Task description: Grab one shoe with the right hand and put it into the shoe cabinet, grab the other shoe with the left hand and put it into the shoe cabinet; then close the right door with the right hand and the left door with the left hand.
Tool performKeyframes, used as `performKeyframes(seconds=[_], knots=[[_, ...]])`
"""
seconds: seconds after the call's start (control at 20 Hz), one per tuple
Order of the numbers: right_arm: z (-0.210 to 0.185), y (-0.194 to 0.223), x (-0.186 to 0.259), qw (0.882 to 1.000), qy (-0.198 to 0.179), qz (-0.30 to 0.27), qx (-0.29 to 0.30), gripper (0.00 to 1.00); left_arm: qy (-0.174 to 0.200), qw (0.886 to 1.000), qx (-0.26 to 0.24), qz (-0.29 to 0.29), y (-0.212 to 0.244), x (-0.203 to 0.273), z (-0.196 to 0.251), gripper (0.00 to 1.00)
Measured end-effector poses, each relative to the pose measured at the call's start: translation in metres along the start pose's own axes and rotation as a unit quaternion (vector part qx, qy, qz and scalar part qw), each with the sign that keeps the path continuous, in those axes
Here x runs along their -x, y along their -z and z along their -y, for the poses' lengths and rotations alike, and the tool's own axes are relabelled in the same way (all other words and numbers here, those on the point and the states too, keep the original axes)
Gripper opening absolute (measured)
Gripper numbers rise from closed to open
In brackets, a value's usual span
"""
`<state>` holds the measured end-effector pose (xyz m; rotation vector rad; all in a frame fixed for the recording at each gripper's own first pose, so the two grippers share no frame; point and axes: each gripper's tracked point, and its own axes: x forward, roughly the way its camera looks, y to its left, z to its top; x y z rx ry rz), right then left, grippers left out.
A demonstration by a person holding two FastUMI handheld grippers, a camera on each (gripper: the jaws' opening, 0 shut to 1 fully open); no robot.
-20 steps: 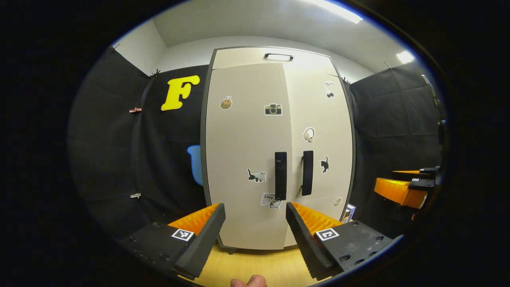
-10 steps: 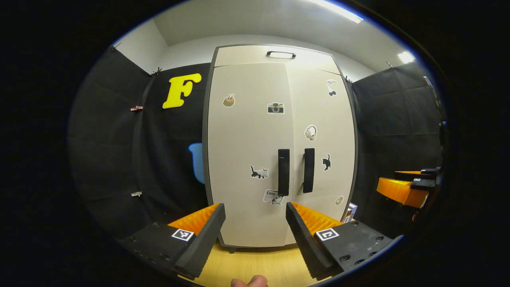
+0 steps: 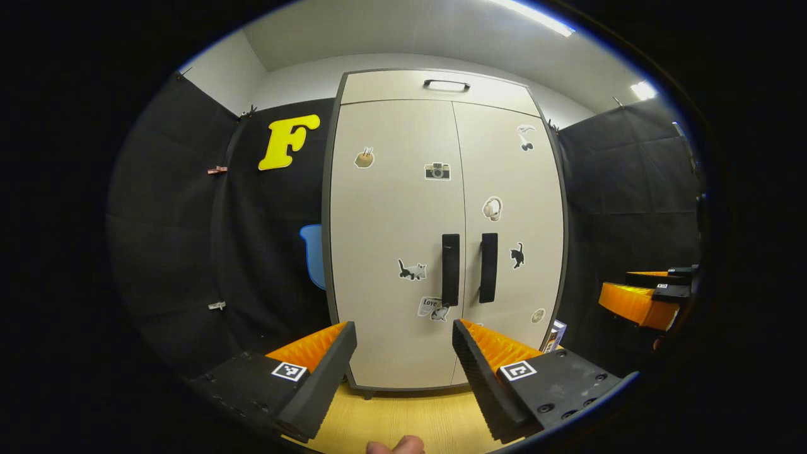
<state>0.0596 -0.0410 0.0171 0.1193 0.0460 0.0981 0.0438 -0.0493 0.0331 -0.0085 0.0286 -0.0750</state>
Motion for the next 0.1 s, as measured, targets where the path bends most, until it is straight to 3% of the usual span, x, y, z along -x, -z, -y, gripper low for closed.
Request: performKeyframes(seconds=[0.1], knots=[[-0.0004, -0.0007, 0.0013, 1.000, -0.001, 0.000, -0.001, 0.98, 0.001, 1.000, -0.001, 0.001, -0.0004, 0.0012, 0.0009, 0.95]])
